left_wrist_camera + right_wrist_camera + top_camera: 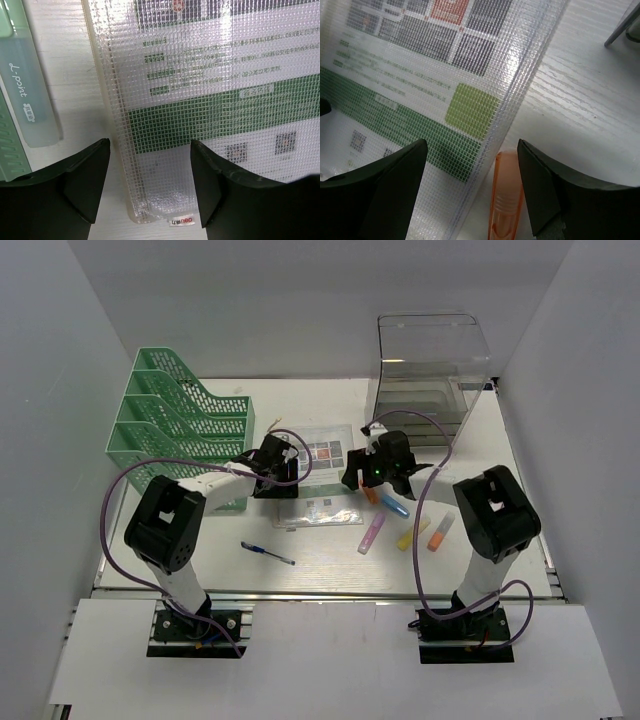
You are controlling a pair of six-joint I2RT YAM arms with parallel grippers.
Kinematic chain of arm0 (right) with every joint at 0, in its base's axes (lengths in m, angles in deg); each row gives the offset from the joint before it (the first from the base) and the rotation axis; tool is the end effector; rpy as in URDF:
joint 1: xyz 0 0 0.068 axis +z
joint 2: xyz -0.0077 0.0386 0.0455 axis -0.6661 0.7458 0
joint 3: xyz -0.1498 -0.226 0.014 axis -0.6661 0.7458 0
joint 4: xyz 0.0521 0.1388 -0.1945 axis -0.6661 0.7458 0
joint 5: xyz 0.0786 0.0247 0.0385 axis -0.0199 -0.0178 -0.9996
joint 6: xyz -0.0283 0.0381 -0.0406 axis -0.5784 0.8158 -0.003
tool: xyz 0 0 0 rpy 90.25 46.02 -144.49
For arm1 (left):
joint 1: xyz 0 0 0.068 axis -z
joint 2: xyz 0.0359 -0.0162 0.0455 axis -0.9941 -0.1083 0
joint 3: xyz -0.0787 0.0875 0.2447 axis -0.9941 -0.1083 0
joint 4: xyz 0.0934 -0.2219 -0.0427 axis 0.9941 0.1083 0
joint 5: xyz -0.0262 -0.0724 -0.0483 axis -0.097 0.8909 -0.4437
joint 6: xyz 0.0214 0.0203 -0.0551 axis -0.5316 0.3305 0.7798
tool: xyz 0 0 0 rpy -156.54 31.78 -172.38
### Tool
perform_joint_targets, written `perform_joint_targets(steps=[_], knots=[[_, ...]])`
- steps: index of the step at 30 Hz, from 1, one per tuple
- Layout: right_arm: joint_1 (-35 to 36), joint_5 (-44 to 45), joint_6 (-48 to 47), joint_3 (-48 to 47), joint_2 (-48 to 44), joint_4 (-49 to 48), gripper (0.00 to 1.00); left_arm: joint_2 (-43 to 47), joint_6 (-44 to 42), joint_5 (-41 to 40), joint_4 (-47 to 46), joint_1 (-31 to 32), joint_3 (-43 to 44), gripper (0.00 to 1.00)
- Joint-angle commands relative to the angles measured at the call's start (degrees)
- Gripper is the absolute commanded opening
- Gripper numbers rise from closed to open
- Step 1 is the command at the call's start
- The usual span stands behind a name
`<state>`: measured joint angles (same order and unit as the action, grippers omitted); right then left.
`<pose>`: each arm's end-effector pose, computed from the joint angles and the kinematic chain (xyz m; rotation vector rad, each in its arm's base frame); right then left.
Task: Organize the desk
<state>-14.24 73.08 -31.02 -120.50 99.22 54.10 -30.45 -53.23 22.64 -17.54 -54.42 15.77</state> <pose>0.3228 0.1780 0.1684 -0.4164 2.1794 0.5818 0.2933 -0.1583 0.1673 0.0738 2.6283 -0.1685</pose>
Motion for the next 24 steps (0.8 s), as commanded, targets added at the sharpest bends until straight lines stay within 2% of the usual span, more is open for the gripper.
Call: perform_joint_targets(steps=[1, 10, 24], knots=[[0.51, 1.78, -0.19, -2.33, 1.87, -1.9, 0.78, -0.01, 0.6, -0.51, -0.96, 0.17, 1.75, 0.75], [0.68, 0.9, -0.72, -2.77, 4.33, -1.72, 0.78, -2.2, 0.51, -2.8, -0.78, 0.17, 0.88, 0.77], [1.47, -8.31, -0.63, -5.06, 9.51, 1.36, 0.74, -5.89, 0.08, 4.93, -3.68, 0.17, -0.97, 0.74]])
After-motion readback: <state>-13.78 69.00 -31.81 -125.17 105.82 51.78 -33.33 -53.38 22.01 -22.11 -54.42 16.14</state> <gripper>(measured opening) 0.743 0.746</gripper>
